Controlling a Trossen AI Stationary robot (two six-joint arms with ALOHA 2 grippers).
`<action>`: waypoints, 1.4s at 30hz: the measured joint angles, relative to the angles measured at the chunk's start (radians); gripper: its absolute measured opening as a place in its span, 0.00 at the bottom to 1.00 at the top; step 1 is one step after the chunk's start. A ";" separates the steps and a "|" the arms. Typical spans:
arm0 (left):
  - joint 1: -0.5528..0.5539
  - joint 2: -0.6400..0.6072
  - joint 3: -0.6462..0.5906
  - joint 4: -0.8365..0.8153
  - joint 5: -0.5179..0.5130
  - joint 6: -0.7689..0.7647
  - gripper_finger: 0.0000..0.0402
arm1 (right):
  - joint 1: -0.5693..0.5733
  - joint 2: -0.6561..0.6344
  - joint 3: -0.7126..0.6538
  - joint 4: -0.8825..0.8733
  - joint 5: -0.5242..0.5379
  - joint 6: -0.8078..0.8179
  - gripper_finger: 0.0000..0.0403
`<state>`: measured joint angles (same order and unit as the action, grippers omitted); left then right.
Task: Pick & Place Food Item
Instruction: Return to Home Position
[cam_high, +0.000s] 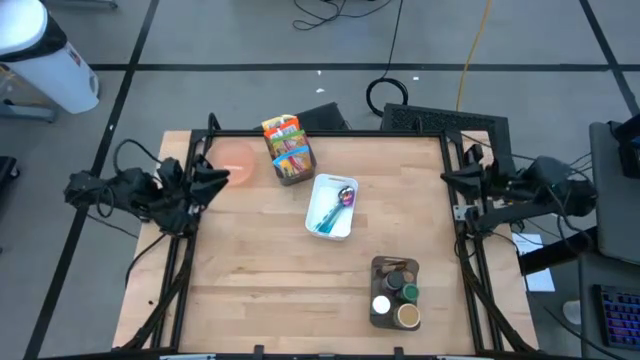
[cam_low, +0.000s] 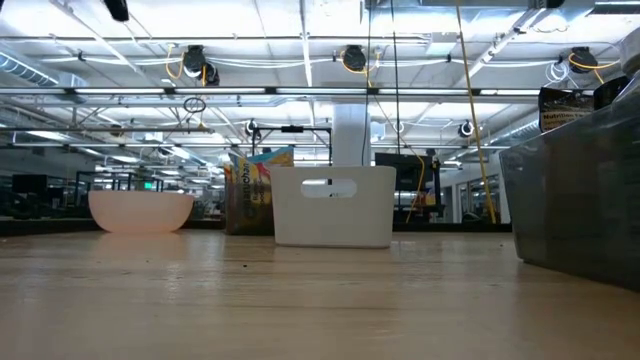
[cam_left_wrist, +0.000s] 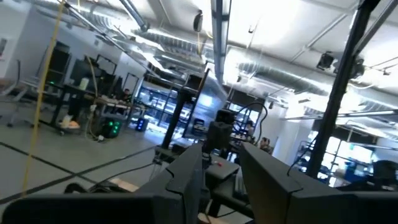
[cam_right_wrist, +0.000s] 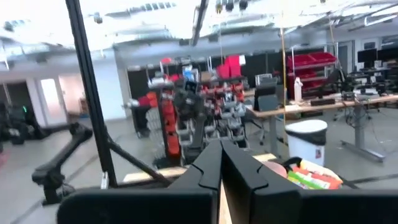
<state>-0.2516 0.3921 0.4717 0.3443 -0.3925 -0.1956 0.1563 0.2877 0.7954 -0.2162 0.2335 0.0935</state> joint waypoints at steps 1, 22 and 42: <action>0.009 -0.014 -0.018 0.001 0.002 0.003 0.29 | 0.000 -0.028 -0.034 0.023 0.000 0.009 0.00; 0.252 -0.047 -0.367 0.239 0.282 -0.080 0.29 | 0.000 -0.188 -0.731 0.665 0.001 0.086 0.00; 0.432 -0.047 -0.457 0.232 0.526 -0.143 0.06 | 0.000 -0.187 -0.778 0.563 0.002 0.020 0.00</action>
<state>0.1802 0.3450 0.0147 0.5765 0.1340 -0.3383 0.1558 0.1005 0.0174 0.3471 0.2359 0.1139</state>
